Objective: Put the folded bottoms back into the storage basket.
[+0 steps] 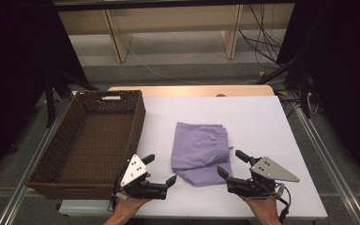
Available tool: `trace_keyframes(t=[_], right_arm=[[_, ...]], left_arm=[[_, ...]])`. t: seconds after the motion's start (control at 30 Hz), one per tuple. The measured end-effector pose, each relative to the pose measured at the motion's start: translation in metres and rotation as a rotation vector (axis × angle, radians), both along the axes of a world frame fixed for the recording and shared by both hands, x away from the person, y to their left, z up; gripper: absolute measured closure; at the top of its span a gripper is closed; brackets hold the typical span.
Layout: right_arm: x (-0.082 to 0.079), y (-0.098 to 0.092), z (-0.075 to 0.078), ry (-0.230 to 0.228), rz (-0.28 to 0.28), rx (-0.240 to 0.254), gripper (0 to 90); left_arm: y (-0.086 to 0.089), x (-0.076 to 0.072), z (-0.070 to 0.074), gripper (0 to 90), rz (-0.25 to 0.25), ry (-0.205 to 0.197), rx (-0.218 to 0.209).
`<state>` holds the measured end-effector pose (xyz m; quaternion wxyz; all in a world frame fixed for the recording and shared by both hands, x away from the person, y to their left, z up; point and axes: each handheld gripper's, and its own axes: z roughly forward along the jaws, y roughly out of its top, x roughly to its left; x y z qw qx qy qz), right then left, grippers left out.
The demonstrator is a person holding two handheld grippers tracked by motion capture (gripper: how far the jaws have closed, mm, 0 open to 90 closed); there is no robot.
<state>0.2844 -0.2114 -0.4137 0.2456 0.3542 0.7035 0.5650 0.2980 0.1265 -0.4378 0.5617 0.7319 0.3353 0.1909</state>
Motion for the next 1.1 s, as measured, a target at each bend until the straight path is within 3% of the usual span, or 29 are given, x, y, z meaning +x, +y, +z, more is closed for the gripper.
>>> trace_keyframes(t=[0.67,0.97,1.0,1.03,1.1], right_arm=[[-0.001,0.0,0.001,-0.008,-0.002,0.001,20.5],[0.0,-0.001,0.004,-0.016,-0.013,-0.004,20.5],[0.001,-0.003,0.005,-0.024,-0.016,-0.009,20.6],[0.001,-0.003,0.005,-0.026,-0.016,-0.006,20.6],[0.003,-0.004,0.006,-0.025,-0.017,-0.008,20.6]], left_arm=[[-0.001,0.001,-0.001,0.1,0.0,0.019,0.003],[-0.004,0.007,-0.001,1.1,-0.011,0.087,-0.015],[-0.005,0.009,-0.001,1.1,-0.01,0.119,-0.024],[-0.005,0.009,-0.001,1.4,-0.01,0.119,-0.024],[-0.007,0.012,-0.001,1.7,-0.007,0.158,-0.029]])
